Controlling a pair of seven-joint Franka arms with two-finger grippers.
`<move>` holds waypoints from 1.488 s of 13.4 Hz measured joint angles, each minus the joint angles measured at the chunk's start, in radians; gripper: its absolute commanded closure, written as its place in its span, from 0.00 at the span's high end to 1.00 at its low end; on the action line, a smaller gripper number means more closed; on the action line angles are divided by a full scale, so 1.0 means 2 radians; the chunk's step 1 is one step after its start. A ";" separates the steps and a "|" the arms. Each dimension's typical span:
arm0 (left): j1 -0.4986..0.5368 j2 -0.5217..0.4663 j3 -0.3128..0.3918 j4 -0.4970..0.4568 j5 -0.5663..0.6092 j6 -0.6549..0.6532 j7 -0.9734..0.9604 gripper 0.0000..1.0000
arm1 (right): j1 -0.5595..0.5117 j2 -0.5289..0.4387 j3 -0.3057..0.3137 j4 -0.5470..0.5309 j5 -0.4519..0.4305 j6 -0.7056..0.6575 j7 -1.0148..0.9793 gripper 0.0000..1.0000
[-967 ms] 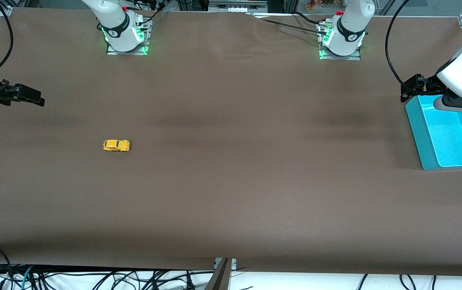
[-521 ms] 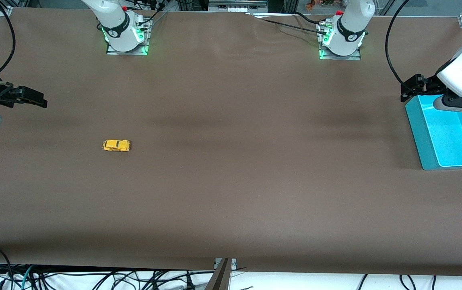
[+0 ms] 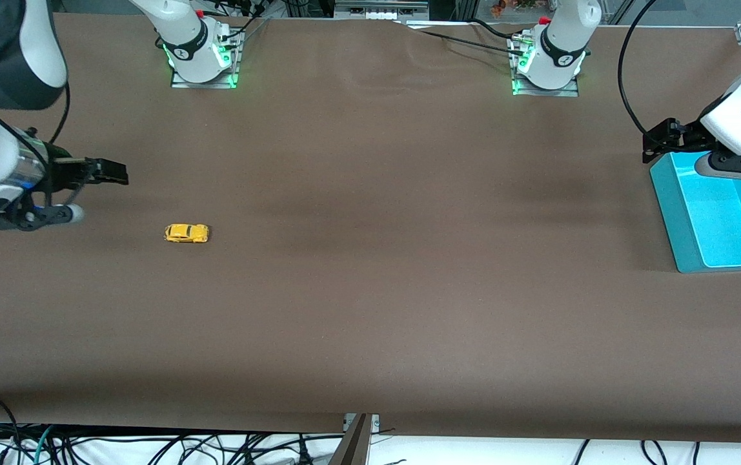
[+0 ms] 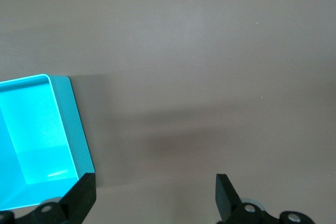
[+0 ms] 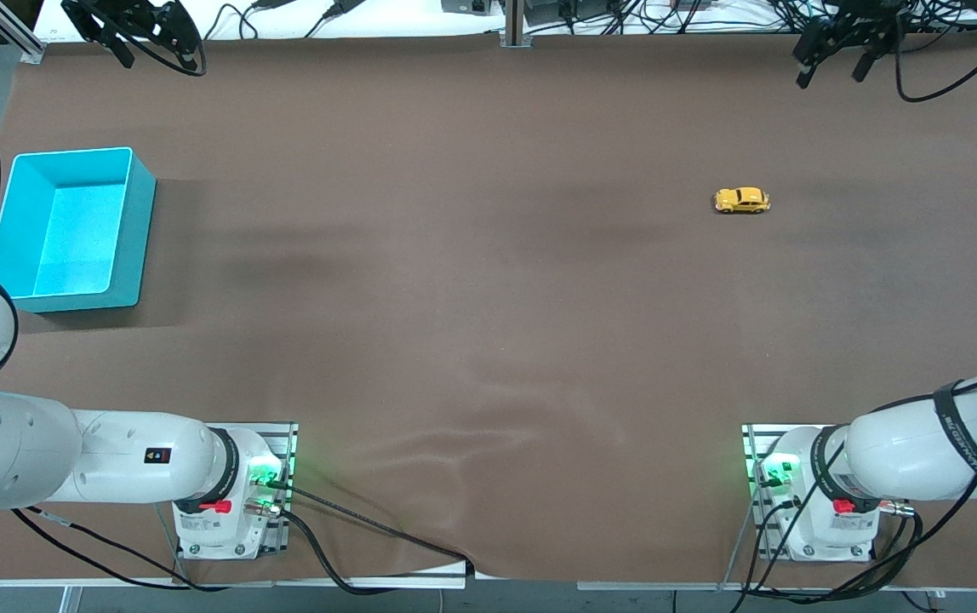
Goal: Wind and store yellow beetle car
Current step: 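Reach the right gripper down over the yellow beetle car, then close the right gripper on the yellow car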
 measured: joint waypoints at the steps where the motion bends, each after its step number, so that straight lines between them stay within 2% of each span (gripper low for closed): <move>1: 0.000 0.000 0.000 0.000 0.000 0.000 0.000 1.00 | 0.001 0.013 0.000 -0.001 0.000 0.010 -0.050 1.00; 5: 0.000 0.000 0.000 0.000 0.000 -0.001 0.000 1.00 | 0.006 0.076 0.000 -0.009 0.000 0.058 -0.204 1.00; 7: 0.000 0.000 0.000 0.000 0.000 -0.001 0.000 1.00 | 0.008 0.094 0.000 -0.030 0.000 0.104 -0.269 1.00; 13: 0.000 0.000 0.000 0.000 0.000 -0.001 0.000 1.00 | 0.008 0.099 -0.001 -0.150 -0.001 0.294 -0.478 1.00; 20: 0.000 0.000 0.000 0.000 0.000 -0.001 0.000 1.00 | 0.004 0.099 -0.006 -0.251 -0.001 0.469 -0.616 1.00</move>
